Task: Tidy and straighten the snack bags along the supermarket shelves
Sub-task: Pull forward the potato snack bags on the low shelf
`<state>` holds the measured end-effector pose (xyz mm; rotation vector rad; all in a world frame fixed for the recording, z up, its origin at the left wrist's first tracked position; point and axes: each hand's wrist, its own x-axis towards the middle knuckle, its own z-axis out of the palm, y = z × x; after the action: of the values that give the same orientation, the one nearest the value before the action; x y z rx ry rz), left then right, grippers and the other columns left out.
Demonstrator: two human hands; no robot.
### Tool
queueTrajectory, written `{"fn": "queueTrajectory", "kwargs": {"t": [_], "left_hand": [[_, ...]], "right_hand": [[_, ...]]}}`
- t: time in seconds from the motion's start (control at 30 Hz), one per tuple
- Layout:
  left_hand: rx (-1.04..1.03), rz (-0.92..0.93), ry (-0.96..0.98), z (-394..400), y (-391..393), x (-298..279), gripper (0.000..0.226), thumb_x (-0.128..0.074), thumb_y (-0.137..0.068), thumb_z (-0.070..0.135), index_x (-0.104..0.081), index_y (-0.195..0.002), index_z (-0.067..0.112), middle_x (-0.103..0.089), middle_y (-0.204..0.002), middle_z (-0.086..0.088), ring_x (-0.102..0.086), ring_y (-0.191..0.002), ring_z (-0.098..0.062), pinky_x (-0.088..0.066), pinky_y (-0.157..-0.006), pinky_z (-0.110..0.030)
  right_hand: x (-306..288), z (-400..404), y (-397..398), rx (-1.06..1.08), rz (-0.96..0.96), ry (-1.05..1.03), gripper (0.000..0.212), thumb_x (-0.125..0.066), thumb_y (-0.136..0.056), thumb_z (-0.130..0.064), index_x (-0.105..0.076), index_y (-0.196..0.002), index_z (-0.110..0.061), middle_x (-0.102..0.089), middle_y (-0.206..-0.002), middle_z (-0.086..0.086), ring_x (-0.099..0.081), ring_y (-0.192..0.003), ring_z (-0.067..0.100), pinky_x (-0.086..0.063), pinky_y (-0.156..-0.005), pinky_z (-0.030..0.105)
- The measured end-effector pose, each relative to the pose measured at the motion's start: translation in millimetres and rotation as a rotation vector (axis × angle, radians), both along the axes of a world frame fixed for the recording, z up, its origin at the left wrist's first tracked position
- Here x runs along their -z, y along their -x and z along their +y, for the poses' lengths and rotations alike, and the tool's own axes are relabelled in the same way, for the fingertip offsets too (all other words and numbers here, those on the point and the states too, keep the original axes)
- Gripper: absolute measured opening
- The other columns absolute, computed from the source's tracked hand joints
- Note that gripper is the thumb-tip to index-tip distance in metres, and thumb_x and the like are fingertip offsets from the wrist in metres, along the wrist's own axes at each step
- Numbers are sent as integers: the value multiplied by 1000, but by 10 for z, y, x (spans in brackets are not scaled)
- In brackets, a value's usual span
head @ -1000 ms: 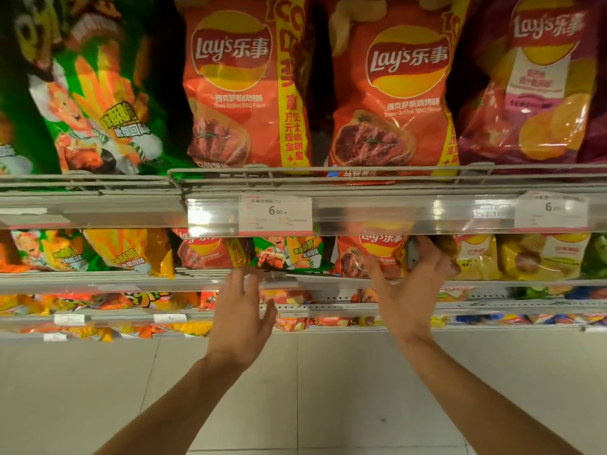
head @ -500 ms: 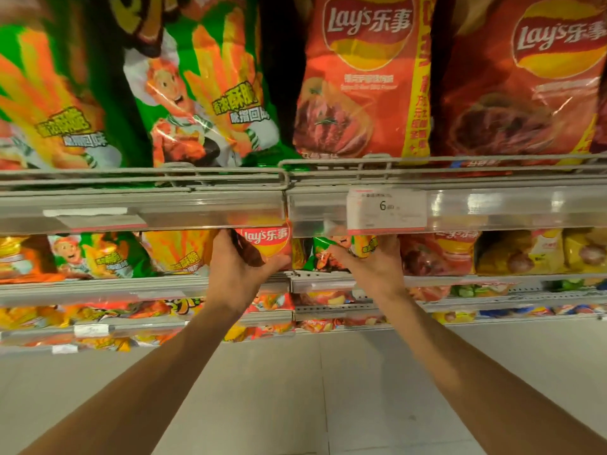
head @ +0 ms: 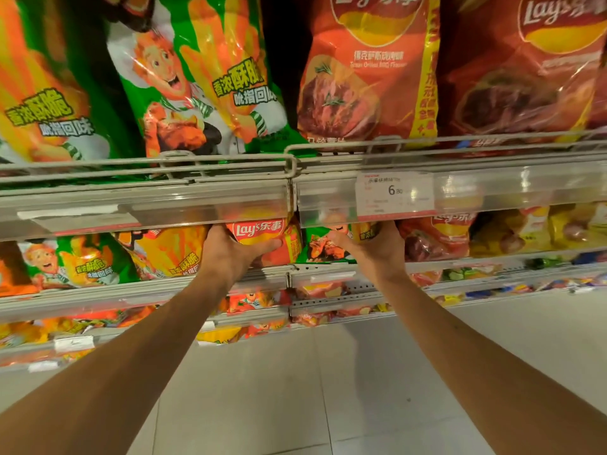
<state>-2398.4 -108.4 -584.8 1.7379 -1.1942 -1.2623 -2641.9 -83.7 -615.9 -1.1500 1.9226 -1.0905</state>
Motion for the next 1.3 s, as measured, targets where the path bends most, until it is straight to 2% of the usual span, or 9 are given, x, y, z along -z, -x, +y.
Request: {"fn": "queueTrajectory", "kwargs": {"t": [0.2, 0.43, 0.57, 0.63, 0.77, 0.87, 0.97, 1.13, 1.3], "left_hand": [[-47, 94, -11, 51, 107, -139, 40, -92, -62, 14, -63, -89, 13, -73, -65, 1, -69, -51, -10, -48, -43, -14], [-180, 204, 4, 93, 500, -264, 61, -91, -63, 5, -59, -116, 6, -71, -108, -10, -71, -97, -24, -61, -63, -25], [-134, 234, -97, 68, 917, -245, 35, -81, -79, 6, -64, -111, 5, -72, -105, -17, -74, -90, -29, -58, -54, -23], [-19, 147, -121, 74, 1090, -181, 38, -75, -87, 16, -64, -119, -2, -70, -114, -20, -70, -101, -32, -60, -69, -28], [64, 163, -108, 88, 1444, -140, 42, -86, -74, 23, -66, -105, 4, -72, -102, -14, -71, -88, -28, -58, -61, -21], [5, 265, -132, 47, 1590, -109, 42, -84, -72, 4, -56, -99, 20, -66, -115, -13, -60, -116, -45, -54, -96, -46], [-13, 240, -175, 10, 1643, -62, 45, -87, -70, 8, -55, -100, 21, -60, -130, -21, -60, -118, -39, -53, -97, -48], [117, 41, -113, 44, 1635, -1, 60, -91, -66, 16, -61, -118, 8, -72, -109, -16, -72, -86, -26, -60, -84, -42], [222, -455, 141, 377, 1224, 60, 77, -80, -74, 50, -48, -134, 14, -57, -127, -9, -52, -118, -29, -46, -103, -44]], "right_hand": [[-190, 290, 10, -11, -4, 31, 84, -94, -61, -51, -52, -130, -27, -69, -113, -15, -65, -100, 6, -53, -91, 23], [-249, 952, 392, 15, -3, -33, 64, -93, -61, -48, -49, -106, -40, -67, -95, -25, -63, -86, -9, -46, -74, 17], [-156, 1336, 740, 61, -72, -54, 59, -96, -64, -32, -54, -106, -35, -73, -92, -25, -68, -84, -8, -50, -64, 8], [-145, 1443, 895, 92, -69, -59, 62, -96, -62, -32, -55, -107, -33, -73, -89, -25, -67, -83, -11, -49, -60, 7], [-117, 1505, 1147, 115, -90, -56, 63, -98, -59, -29, -55, -106, -32, -72, -88, -26, -66, -81, -12, -49, -58, 7], [-102, 1503, 1230, 99, -121, -43, 65, -98, -59, -25, -55, -108, -29, -73, -88, -23, -68, -82, -10, -49, -60, 5], [-101, 1507, 1262, 73, -148, -34, 64, -98, -60, -24, -54, -107, -27, -74, -90, -21, -69, -82, -9, -50, -61, 5], [-132, 1540, 1204, 54, -176, 0, 63, -97, -62, -21, -54, -107, -28, -73, -92, -26, -70, -82, -7, -50, -61, 6], [-182, 1545, 876, 19, -166, 49, 65, -97, -63, -25, -53, -111, -36, -72, -98, -30, -70, -88, -8, -50, -67, 4]]}}
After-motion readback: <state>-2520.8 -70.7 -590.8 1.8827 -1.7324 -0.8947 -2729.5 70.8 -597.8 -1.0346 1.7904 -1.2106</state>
